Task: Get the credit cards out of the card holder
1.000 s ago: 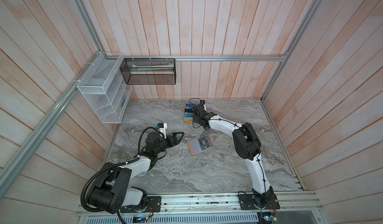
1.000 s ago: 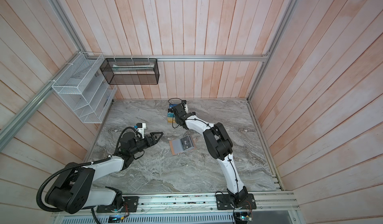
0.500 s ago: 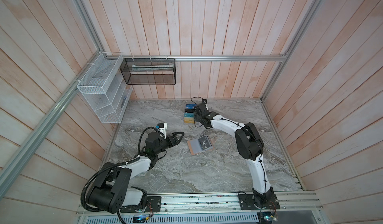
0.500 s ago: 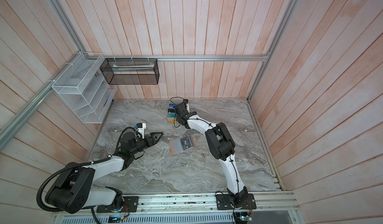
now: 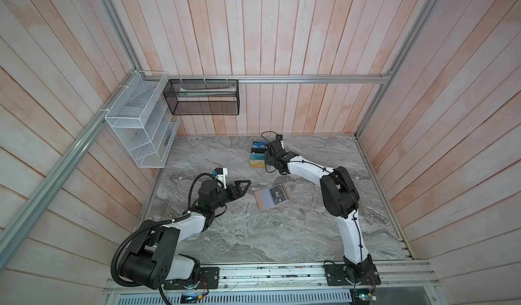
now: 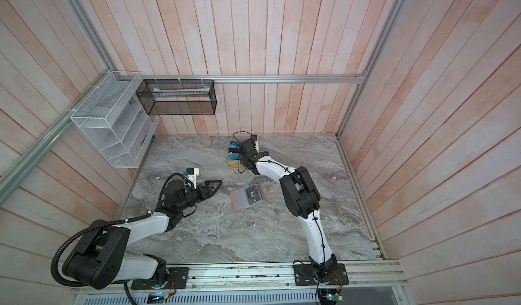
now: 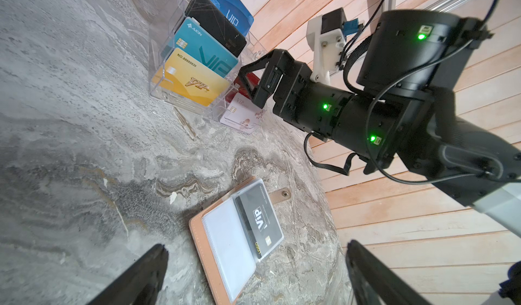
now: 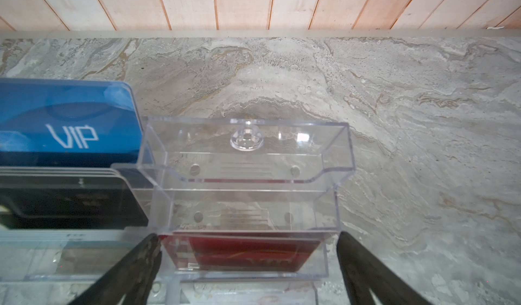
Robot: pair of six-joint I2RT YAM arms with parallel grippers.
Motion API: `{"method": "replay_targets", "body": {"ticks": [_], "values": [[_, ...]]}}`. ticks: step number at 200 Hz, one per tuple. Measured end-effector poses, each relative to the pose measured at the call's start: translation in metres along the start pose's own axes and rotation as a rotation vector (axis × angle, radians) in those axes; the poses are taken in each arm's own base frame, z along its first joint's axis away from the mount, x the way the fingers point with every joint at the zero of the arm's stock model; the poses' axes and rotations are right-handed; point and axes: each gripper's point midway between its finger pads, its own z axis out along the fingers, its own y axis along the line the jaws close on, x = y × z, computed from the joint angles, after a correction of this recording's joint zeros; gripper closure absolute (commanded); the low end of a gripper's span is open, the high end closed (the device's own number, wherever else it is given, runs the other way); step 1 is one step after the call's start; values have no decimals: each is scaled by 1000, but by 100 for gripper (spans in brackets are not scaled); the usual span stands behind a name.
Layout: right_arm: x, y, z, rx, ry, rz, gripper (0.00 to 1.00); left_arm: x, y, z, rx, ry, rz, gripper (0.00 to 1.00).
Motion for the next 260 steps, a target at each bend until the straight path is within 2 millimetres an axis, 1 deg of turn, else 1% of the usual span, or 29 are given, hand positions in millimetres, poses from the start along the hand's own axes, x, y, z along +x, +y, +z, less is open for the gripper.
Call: {"method": "replay_targets", "body": {"ticks": [124,193,260], "values": [[-2,-5,1,16,-6,4,2,0,0,0,0,0,0,0],[9,-13,8,34,5,-3,2,0,0,0,0,1,0,0],[8,-13,6,29,-2,0,2,0,0,0,0,1,0,0]]}}
